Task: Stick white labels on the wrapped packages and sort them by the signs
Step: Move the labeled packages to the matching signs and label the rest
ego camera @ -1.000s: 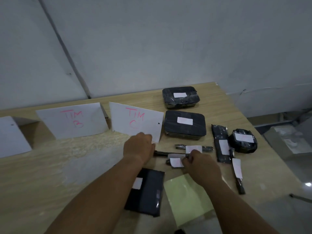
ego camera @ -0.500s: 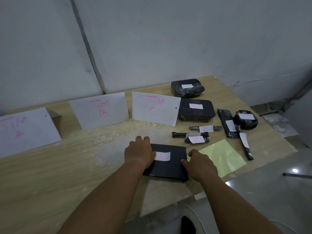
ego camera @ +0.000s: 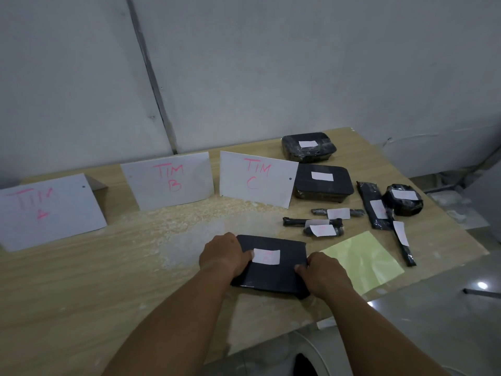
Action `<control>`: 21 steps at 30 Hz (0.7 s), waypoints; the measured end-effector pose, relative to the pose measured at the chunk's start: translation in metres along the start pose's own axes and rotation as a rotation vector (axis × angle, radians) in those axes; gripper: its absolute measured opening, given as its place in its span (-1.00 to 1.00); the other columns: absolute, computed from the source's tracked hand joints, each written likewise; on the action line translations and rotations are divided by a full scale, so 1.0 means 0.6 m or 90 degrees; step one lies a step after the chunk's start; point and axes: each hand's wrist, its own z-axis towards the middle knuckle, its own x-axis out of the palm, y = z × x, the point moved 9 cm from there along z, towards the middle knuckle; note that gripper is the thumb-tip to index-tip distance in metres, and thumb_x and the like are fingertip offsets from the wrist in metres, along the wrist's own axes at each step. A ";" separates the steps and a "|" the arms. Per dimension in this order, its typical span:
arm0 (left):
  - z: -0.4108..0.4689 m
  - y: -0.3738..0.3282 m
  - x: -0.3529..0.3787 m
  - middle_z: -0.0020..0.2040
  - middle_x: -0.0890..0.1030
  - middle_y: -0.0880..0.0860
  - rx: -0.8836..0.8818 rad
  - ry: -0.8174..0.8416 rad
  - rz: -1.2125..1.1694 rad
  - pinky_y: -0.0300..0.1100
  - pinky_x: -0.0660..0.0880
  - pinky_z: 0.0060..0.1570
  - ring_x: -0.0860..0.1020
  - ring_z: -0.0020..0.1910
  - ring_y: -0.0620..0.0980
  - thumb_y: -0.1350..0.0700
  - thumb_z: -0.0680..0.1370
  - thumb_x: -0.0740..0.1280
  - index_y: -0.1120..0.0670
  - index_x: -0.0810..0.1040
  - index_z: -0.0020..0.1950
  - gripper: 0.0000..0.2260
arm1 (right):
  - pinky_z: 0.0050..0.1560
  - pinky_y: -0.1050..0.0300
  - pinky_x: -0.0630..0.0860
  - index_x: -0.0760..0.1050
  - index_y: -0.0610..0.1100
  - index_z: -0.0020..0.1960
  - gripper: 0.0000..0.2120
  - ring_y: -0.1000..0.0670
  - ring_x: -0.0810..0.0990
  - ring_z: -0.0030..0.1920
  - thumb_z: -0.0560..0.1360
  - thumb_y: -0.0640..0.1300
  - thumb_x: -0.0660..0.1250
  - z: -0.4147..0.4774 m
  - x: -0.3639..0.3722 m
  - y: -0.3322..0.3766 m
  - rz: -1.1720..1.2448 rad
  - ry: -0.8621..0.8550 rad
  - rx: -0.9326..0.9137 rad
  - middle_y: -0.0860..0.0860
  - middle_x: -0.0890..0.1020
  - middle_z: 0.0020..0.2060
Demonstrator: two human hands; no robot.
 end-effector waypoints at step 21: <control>-0.051 0.157 -0.303 -0.05 0.54 -0.01 -0.110 -0.288 -0.283 -0.10 0.48 -0.14 0.54 -0.04 0.06 -0.23 0.45 0.41 0.01 0.48 0.00 -0.65 | -0.37 0.13 0.38 0.58 -0.15 -0.11 -0.67 -0.03 0.54 -0.24 0.53 0.13 0.29 -0.027 -0.190 0.324 0.033 -0.099 -0.336 -0.05 0.60 -0.24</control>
